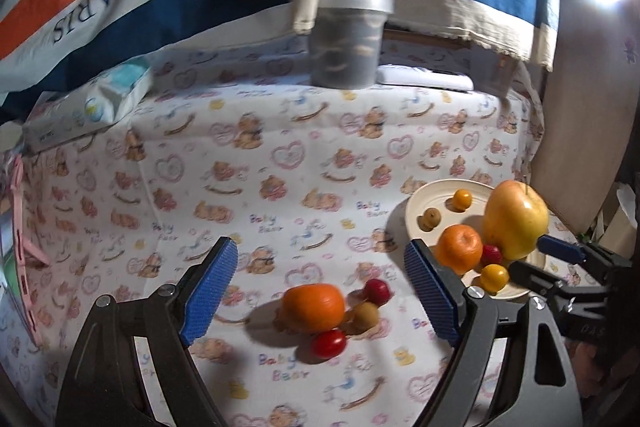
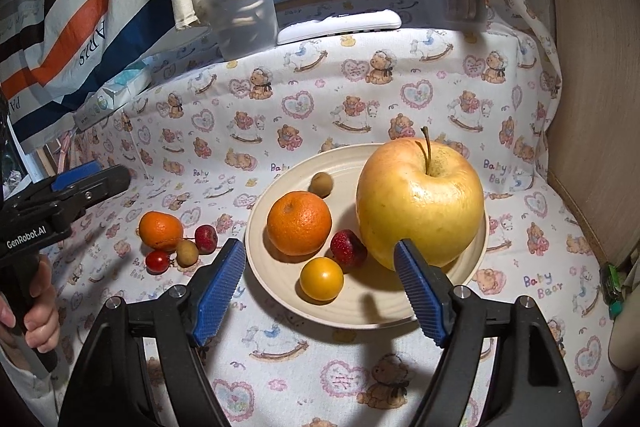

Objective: Organize fruits
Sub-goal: 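Open both tools and withdraw them from the plate, then grasp the large orange with the left tool while the right tool approaches a small red apple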

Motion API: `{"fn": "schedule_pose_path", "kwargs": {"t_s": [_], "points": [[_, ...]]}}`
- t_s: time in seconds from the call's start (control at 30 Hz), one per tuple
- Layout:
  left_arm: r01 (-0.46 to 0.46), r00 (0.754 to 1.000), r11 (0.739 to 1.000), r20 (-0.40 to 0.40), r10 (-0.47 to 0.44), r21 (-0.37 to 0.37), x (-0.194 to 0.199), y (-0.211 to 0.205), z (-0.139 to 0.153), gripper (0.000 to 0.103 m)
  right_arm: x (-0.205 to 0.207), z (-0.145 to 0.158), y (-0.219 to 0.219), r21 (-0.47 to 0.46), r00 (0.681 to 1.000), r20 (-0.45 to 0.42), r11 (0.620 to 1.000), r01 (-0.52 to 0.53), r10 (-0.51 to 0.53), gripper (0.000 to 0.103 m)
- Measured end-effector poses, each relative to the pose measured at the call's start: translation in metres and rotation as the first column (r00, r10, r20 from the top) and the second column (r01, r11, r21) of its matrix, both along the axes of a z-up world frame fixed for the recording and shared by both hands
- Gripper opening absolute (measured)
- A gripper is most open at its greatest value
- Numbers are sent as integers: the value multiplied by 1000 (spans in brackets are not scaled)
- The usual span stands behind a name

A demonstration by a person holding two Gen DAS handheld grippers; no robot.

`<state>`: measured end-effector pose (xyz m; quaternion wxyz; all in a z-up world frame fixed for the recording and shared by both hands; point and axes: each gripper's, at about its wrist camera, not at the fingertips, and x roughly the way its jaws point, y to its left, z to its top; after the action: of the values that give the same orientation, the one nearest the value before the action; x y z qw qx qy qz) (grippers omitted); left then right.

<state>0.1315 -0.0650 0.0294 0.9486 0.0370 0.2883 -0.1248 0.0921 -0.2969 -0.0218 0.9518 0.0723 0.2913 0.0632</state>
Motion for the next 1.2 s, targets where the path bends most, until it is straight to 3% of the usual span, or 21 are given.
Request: {"fn": "schedule_pose_path", "kwargs": {"t_s": [0.43,0.87,1.0,1.03,1.13,1.2], "points": [[-16,995,1000,-101,14,-23,9,10,-24,84,3,-3,1,-23,1000,-12,1000,9,-9,78],[-60,992,997,-112,54,-48,12,18,-27,84,2,0,1,-19,1000,0,1000,8,-8,78],[-63,984,996,-170,51,-67,21,18,-38,84,0,7,6,-24,1000,17,1000,7,-7,78],[-61,982,996,-185,48,-69,23,18,-41,82,1,8,7,-22,1000,12,1000,1,0,78],[-46,973,995,-229,24,-89,28,17,-48,60,2,13,15,-20,999,-8,999,-32,32,78],[-36,970,994,-242,11,-102,29,16,-50,57,2,19,21,-31,999,-9,998,-52,52,78]]}}
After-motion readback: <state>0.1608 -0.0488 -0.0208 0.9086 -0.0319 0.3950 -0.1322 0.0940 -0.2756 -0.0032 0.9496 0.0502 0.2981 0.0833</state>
